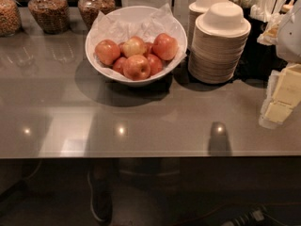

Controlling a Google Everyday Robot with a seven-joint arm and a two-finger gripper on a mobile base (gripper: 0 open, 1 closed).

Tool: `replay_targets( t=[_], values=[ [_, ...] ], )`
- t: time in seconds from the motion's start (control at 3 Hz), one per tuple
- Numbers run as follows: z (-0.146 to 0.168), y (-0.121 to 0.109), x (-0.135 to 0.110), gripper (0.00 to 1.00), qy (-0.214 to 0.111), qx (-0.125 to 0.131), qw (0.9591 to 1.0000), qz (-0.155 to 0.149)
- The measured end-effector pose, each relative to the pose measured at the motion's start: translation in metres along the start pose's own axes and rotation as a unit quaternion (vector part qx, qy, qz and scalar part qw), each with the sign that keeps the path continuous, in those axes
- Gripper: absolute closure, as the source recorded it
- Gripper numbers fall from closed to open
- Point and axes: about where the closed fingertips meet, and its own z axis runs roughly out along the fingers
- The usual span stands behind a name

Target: Pick apple from white bowl

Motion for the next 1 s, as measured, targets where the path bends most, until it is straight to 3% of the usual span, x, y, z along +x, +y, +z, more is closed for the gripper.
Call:
replay_targets(
  t=[0.33, 0.67, 1.0],
  values=[
    [0.0, 0.0, 0.0, 0.0, 0.0, 0.0, 1.0, 0.0],
    [0.002, -0.009, -0.011, 0.0, -0.022, 0.019, 0.9996, -0.001],
    [0.008, -0.031, -0.043, 0.0, -0.069, 0.046, 0.9962, -0.026]
  ],
)
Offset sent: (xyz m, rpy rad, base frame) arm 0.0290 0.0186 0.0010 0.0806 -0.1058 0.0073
